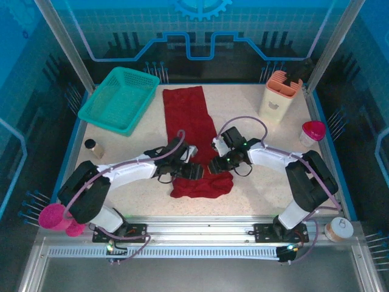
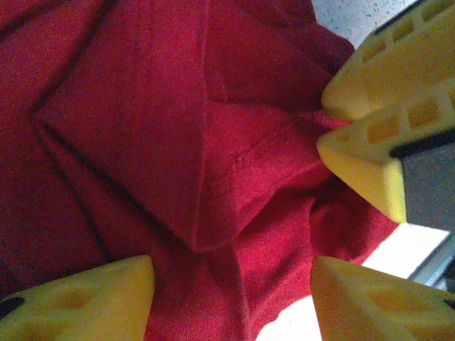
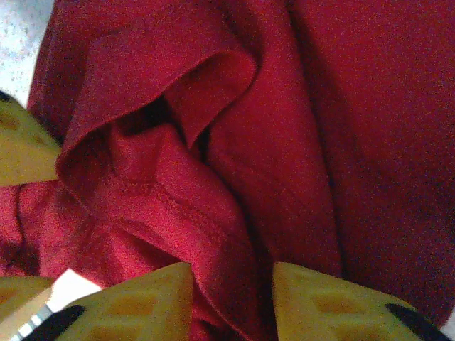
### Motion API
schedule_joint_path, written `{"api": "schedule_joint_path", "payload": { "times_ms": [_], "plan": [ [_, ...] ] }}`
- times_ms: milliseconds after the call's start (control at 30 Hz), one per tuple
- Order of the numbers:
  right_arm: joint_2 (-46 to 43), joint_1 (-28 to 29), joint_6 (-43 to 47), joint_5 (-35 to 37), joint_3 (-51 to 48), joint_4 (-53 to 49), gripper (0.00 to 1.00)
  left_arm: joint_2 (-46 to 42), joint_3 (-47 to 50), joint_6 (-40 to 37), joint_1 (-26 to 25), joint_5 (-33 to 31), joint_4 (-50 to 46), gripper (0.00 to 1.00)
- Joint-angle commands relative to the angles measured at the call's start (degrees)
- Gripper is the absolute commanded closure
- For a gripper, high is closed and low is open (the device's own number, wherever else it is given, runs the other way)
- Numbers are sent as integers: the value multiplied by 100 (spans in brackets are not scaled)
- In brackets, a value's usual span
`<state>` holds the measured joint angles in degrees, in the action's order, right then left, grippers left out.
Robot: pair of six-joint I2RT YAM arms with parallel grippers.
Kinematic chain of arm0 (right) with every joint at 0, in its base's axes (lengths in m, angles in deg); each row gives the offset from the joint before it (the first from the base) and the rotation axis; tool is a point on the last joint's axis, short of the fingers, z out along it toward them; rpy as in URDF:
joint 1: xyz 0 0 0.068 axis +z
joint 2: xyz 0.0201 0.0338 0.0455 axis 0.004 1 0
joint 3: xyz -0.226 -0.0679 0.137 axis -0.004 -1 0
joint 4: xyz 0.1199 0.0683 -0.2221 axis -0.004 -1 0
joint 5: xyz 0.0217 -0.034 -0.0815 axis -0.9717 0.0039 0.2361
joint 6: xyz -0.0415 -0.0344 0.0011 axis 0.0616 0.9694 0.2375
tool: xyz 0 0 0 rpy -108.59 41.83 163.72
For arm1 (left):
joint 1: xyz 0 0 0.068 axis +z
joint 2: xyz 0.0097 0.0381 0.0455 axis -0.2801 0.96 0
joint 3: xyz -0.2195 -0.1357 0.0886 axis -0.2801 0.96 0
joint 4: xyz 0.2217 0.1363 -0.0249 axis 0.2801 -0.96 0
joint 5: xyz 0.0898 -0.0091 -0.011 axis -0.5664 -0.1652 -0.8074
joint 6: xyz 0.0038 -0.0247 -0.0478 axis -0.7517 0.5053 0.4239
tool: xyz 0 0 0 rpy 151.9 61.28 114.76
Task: Fold the inside-out t-shirt
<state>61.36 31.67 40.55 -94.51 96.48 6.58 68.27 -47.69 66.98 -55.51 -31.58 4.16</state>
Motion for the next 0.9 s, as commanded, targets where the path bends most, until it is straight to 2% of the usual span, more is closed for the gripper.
{"api": "schedule_joint_path", "payload": {
  "times_ms": [0, 100, 200, 233, 300, 367, 400, 433, 600, 667, 733, 800, 867],
  "plan": [
    [-158, -173, -115, -413, -382, 491, 77, 166, -290, -405, 13, -398, 148, 43],
    [-433, -327, -310, -683, -662, 914, 88, 303, -644, -561, 23, -646, 36, 53],
    [-547, -436, -262, -1029, -676, 911, 99, 491, -906, -676, 47, -841, -43, 74],
    [-567, -450, -254, -1007, -693, 889, 99, 561, -964, -694, 78, -807, -43, 82],
    [-613, -470, -228, -960, -785, 947, 86, 713, -1086, -696, 159, -656, -51, 95],
    [-618, -472, -213, -901, -834, 967, 68, 790, -1127, -656, 242, -587, -114, 100],
    [-605, -464, -159, -910, -826, 952, 59, 761, -1100, -667, 304, -560, -160, 100],
    [-596, -464, -129, -871, -817, 955, 55, 698, -1026, -623, 368, -580, -142, 100],
    [-366, -410, -27, -877, -616, 1056, 51, 39, -296, -245, 880, 152, 416, 100],
    [-178, -290, 82, -963, -513, 1033, 51, -76, -245, -287, 890, 258, 477, 74],
    [-7, -153, 147, -1005, -421, 1021, 53, -48, -325, -291, 897, 492, 473, 57],
    [138, -42, 149, -1065, -337, 1029, 57, 130, -449, -231, 883, 783, 554, 53],
    [123, -11, 168, -1173, -333, 1120, 66, 406, -615, -269, 858, 985, 616, 50]
  ]
}}
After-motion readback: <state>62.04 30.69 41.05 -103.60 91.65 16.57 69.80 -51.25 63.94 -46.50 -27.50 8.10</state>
